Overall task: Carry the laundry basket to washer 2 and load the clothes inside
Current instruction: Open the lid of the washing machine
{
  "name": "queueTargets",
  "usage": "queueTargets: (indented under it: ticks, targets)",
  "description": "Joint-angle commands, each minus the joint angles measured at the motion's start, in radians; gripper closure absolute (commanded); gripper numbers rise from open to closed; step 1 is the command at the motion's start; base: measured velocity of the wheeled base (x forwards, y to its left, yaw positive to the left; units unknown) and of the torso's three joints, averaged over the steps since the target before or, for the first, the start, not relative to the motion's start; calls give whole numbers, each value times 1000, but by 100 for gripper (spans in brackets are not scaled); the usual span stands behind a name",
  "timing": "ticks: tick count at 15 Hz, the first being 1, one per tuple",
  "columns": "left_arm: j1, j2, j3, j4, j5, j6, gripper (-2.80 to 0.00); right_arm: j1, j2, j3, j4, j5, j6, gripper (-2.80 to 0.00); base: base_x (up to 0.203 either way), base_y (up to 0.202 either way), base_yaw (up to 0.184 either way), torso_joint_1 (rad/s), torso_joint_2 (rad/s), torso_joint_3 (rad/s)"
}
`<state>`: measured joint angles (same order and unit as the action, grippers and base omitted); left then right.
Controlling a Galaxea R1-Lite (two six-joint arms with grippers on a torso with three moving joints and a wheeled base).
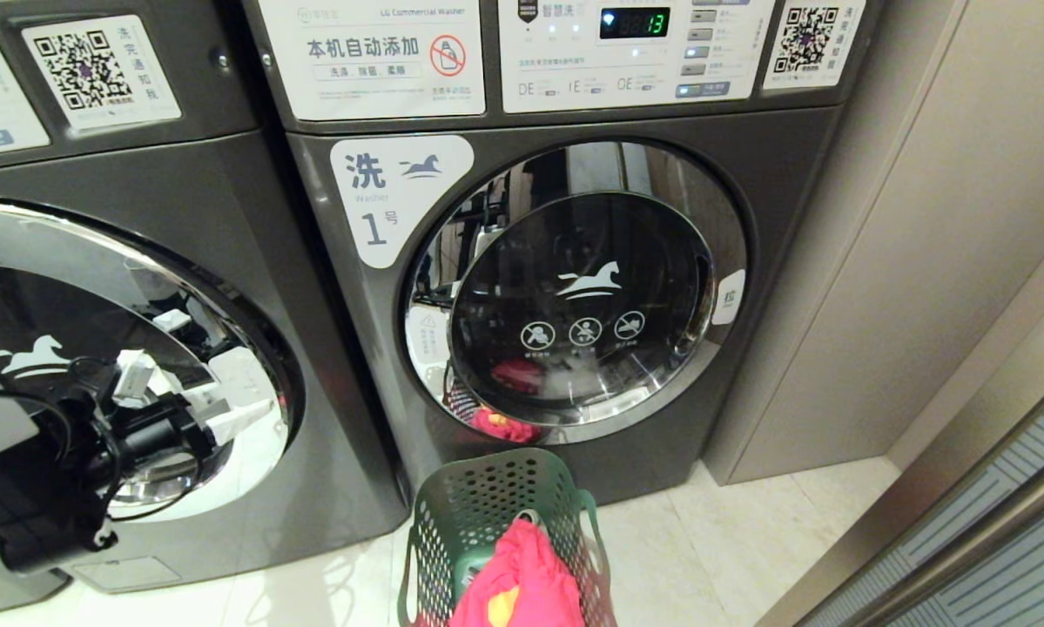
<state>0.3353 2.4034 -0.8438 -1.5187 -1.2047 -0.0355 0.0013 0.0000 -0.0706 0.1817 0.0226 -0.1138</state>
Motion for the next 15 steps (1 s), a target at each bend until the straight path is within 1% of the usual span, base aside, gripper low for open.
queueTargets:
  ticks: [1, 8, 15]
  targets:
    - [46, 3, -3, -11, 2, 0, -280, 0, -2, 0, 1, 0, -1, 0, 0, 0, 0, 0, 0, 0]
    - [148, -15, -3, -11, 1, 0, -280, 0, 0, 0, 1, 0, -1, 0, 0, 0, 0, 0, 0, 0]
    - [188, -17, -3, -11, -4, 5, -280, 0, 0, 0, 1, 0, -1, 0, 0, 0, 0, 0, 0, 0]
